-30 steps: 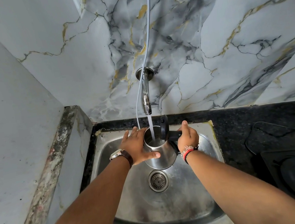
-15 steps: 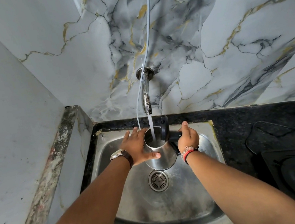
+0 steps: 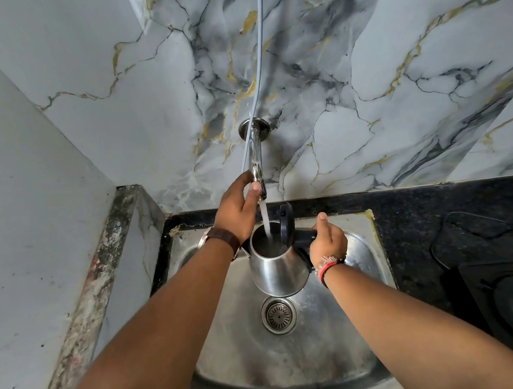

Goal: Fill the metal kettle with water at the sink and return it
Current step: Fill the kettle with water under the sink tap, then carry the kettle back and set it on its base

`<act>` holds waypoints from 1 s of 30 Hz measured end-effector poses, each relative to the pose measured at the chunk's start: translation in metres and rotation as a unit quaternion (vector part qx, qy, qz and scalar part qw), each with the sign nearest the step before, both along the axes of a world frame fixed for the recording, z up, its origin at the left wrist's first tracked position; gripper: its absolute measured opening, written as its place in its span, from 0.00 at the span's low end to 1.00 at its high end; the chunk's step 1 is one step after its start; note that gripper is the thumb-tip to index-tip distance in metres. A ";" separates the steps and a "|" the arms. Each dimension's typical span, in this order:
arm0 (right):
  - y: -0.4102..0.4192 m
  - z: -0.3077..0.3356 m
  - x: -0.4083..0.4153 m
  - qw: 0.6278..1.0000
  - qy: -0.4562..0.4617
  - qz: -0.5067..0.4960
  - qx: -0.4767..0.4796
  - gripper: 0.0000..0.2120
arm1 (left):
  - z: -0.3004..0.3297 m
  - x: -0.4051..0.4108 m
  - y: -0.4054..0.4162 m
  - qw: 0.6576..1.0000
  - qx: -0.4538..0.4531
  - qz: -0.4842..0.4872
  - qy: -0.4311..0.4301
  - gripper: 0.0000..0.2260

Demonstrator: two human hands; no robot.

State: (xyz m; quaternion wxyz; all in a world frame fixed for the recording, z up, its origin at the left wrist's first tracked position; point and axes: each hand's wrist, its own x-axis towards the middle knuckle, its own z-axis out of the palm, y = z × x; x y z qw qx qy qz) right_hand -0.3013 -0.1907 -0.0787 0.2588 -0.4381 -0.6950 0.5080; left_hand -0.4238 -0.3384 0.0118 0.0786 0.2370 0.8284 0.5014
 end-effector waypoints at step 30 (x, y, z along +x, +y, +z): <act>0.003 0.012 0.013 0.998 0.026 -0.017 -0.052 0.37 | -0.054 0.063 -0.033 0.987 -0.015 0.006 -0.160 0.37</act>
